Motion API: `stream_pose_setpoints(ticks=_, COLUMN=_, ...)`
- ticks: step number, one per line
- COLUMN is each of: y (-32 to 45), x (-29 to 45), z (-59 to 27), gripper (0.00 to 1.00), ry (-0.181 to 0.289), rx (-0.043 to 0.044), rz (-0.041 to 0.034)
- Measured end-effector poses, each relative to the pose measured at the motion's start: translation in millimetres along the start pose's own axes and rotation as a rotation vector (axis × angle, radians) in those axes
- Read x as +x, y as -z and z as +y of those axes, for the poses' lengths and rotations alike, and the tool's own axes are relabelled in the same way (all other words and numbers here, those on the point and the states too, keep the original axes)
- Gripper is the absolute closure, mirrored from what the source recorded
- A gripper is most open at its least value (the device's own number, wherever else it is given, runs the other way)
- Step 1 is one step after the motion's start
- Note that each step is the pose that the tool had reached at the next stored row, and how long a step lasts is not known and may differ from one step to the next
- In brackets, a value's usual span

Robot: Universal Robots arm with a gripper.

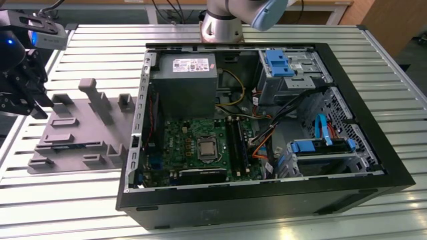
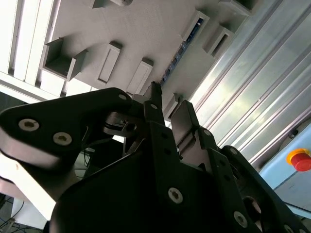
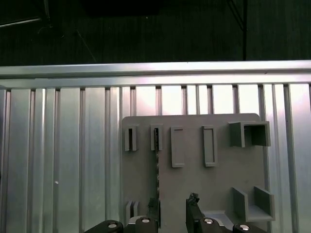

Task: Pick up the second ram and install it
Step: 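Pick up the second ram and move it above second insertion slot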

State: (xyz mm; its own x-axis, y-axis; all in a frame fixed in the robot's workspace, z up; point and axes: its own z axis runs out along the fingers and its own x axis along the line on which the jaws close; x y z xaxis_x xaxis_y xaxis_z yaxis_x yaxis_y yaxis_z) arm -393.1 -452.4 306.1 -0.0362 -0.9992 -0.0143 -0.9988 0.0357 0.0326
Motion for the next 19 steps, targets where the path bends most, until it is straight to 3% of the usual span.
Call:
stream_pose_setpoints(ticks=9, y=-13.2, x=4.2, z=0.7, gripper=0.64, ry=-0.002, rx=0.0006, rz=-0.0014)
stream_pose_setpoints(ticks=16, y=-23.2, x=8.5, z=0.8, gripper=0.64, ry=-0.001, rx=0.0002, rz=-0.0151)
stream_pose_setpoints(ticks=19, y=-28.4, x=9.4, z=0.8, gripper=0.64, ry=-0.001, rx=0.0003, rz=-0.0153)
